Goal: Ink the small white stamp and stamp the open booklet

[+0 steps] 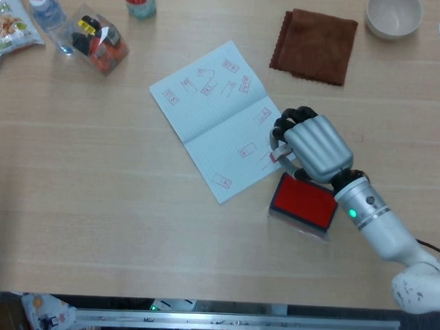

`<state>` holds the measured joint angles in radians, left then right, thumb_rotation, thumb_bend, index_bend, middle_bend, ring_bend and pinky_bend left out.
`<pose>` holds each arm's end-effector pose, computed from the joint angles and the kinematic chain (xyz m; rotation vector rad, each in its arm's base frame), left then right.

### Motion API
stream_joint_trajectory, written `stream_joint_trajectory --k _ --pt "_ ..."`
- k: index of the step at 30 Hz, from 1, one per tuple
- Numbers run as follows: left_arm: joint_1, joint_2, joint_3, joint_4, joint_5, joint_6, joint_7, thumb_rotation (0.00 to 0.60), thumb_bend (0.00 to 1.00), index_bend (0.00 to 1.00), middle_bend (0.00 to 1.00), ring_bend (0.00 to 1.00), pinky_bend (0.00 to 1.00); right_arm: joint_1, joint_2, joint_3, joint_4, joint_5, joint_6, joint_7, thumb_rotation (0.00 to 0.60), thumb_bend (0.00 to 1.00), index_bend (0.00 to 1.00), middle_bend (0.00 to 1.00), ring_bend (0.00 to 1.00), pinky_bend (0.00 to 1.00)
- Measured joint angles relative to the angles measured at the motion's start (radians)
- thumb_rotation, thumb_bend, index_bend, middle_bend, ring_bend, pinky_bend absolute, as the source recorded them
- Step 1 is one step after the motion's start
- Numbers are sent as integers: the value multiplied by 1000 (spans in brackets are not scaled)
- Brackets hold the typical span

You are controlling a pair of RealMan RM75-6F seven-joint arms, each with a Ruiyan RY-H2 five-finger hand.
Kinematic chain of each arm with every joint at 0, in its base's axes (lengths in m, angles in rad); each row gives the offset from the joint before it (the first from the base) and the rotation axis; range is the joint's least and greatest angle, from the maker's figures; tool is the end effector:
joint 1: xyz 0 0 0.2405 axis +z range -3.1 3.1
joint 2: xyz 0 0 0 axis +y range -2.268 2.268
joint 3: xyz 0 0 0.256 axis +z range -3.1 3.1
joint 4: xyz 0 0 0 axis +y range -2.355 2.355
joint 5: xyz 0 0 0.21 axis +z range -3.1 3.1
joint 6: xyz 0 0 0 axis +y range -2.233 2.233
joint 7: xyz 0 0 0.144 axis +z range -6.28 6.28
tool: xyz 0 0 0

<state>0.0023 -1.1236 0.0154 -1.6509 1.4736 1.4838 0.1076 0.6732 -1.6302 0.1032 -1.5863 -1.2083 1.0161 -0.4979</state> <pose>-0.3249 0.1386 0.1466 -1.3761 -0.9686 -0.7351 -0.1281 -0.2856 -0.0497 2.0122 -0.8807 0.9363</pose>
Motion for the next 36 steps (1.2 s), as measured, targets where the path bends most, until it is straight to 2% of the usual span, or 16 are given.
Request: stream_joint_trajectory --k 5,10,19,36 --pt "0 -1 1 2 1 -3 -1 600 290 144 78 114 36 -26 43 -38 -19 -31 19 6 600 367 671 422 240 251" --pt "-3 -4 4 3 5 -8 0 600 289 144 79 114 36 -49 62 -53 -5 -35 32 21 600 367 671 422 240 251" --pt "-3 -5 7 3 8 -10 -1 600 289 144 78 114 36 -76 50 -69 113 -22 17 72 600 363 671 422 240 251" --pt "-3 -8 7 6 3 -12 1 600 290 144 77 114 36 -94 -50 -66 333 -30 -32 166 600 356 668 402 245 251"
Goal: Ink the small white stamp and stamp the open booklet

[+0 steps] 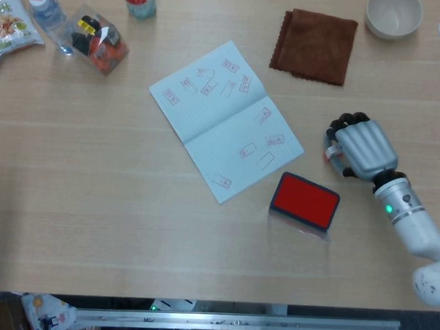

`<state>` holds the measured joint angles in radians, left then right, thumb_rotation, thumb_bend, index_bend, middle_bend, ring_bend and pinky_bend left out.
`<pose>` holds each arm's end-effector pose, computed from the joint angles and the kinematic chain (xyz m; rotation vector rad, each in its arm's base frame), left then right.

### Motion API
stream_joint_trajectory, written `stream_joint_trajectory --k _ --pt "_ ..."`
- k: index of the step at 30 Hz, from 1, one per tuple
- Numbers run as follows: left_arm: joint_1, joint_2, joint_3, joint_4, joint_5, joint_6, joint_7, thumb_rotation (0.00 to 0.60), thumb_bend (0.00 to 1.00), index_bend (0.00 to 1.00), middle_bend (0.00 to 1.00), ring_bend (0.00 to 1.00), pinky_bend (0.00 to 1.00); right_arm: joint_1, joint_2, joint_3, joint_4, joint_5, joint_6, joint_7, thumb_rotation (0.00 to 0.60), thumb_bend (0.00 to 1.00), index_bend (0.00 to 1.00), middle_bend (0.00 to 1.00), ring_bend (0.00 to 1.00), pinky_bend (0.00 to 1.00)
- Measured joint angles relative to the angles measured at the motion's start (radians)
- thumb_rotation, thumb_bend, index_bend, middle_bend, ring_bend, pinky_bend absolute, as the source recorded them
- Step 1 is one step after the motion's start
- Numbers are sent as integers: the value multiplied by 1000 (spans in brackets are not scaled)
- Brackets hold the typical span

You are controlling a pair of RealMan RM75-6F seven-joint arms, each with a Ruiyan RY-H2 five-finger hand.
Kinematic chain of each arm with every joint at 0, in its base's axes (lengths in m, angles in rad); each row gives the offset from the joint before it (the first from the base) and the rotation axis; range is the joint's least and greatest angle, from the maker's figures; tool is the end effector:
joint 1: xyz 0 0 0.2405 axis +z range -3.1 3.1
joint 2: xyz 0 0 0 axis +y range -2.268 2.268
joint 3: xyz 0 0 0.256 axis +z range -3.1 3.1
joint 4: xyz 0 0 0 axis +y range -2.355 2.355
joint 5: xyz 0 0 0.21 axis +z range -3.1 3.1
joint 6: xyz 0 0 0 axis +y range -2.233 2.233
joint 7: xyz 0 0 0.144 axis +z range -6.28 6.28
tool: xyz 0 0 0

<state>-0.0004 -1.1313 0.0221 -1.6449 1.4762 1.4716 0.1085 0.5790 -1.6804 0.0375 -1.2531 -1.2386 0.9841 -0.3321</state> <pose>-0.3257 0.1378 0.1420 -1.3905 -0.9804 -0.7278 -0.2281 -0.2963 -0.0585 1.9130 -0.9217 0.7143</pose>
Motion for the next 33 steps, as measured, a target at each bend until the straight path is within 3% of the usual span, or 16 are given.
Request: stream_joint_trajectory --k 8,15,28,33 --pt "1 0 0 5 -2 0 -5 600 290 144 77 114 36 -5 -35 8 54 -17 -9 39 600 355 622 392 241 251" --pt "2 0 0 8 -5 -1 -9 600 289 144 77 114 36 -10 -38 11 62 -29 -12 46 600 349 492 362 223 249" --pt "2 2 0 7 -4 -1 -11 600 289 144 76 114 36 -19 -16 20 28 -36 -7 41 600 336 403 338 204 232" --pt "0 4 -3 6 -5 -2 -13 600 290 144 76 114 36 -27 29 26 -30 -47 21 36 600 335 383 333 200 230"
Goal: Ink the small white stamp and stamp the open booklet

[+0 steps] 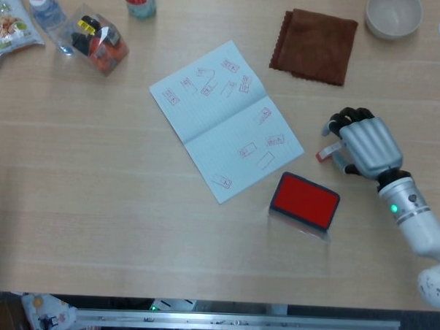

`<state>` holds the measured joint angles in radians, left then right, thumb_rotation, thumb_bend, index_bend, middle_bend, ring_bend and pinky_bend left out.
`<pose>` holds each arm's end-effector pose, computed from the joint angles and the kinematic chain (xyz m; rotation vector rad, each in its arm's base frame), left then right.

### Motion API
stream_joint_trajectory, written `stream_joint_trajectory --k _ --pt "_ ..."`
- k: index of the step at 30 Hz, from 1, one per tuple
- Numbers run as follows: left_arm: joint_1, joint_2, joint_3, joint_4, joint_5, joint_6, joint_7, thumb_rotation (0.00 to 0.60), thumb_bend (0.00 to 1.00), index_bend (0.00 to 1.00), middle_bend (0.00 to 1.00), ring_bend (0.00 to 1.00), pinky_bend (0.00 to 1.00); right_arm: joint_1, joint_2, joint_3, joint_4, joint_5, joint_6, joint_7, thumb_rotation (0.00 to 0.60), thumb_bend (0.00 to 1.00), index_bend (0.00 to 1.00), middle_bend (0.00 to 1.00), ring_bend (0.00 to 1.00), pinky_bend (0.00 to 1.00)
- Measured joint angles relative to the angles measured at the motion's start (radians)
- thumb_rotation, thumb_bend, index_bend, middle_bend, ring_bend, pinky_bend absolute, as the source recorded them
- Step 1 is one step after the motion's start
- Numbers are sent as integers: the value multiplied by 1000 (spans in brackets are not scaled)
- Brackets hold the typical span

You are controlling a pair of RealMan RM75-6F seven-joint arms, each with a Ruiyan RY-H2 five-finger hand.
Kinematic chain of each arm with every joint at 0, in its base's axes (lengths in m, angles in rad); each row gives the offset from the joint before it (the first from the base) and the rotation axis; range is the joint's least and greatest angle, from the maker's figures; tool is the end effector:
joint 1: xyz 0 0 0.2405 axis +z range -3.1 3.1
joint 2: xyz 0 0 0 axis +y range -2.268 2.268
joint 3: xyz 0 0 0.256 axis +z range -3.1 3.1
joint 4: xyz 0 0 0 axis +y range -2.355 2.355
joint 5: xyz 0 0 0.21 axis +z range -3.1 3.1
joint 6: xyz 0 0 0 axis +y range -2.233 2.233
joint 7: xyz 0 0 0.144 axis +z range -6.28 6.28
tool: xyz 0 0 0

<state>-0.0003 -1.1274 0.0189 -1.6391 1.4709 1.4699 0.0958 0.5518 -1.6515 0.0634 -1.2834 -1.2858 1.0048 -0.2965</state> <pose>-0.3279 0.1384 0.1443 -1.3826 -0.9836 -0.7282 -0.2267 -0.2960 -0.0463 1.8817 -0.9283 0.7725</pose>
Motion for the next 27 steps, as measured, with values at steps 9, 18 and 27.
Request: stream_joint_trajectory --k 9,18,27 --pt "-7 -13 -16 11 2 12 -7 600 290 144 76 114 35 -56 167 11 -218 -21 123 -26 600 347 383 344 222 229" --pt "-16 -55 -38 49 20 43 -8 600 290 144 76 114 36 -198 337 -3 -360 -39 338 -99 600 383 456 391 267 250" --pt "-25 -63 -44 44 37 52 3 600 290 144 76 114 36 -326 444 -32 -452 -42 475 -102 600 385 475 397 267 251"
